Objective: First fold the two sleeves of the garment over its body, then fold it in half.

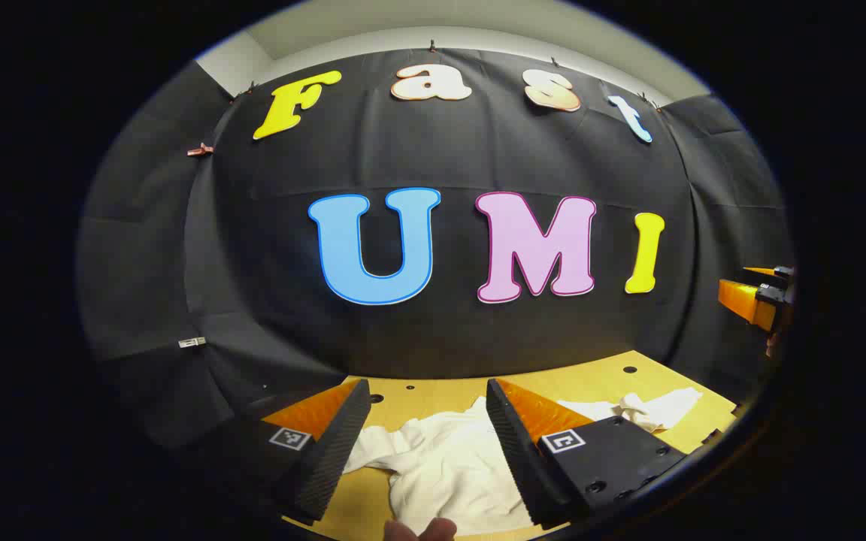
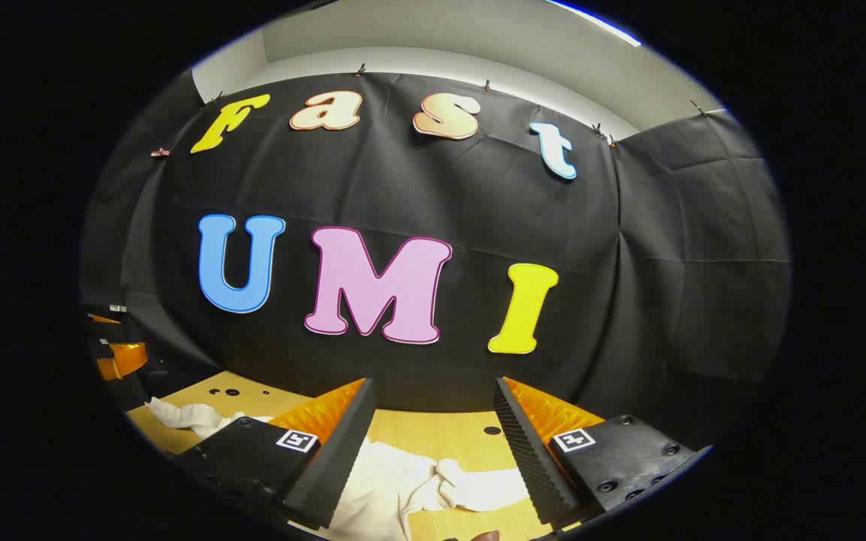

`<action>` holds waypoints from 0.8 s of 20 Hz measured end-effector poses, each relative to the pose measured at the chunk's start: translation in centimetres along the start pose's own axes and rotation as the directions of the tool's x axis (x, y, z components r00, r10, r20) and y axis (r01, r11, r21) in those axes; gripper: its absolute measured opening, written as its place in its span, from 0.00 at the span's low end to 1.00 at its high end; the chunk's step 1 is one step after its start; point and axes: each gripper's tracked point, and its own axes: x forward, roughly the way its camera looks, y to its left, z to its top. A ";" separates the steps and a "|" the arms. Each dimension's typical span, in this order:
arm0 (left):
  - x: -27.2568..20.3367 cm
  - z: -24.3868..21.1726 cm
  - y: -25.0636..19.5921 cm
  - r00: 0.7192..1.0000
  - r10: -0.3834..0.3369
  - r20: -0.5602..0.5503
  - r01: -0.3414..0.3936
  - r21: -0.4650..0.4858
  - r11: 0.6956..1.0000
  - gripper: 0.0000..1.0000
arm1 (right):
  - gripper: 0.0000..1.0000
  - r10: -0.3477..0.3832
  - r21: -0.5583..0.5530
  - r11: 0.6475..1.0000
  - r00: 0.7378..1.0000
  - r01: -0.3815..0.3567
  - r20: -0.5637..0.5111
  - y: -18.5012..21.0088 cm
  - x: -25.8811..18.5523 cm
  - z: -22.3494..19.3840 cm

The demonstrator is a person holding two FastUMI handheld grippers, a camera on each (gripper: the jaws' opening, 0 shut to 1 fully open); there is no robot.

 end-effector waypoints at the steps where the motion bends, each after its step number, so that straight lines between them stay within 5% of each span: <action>1: 0.1 0.0 -0.1 1.000 0.002 -0.003 -0.002 0.000 1.000 0.95 | 0.97 0.001 -0.006 1.000 1.000 -0.001 0.002 0.0 0.1 0.0; 16: 0.4 -0.4 -1.2 1.000 -0.003 -0.008 0.003 0.023 1.000 0.95 | 0.97 0.012 -0.002 1.000 1.000 -0.012 -0.012 0.2 0.0 -0.3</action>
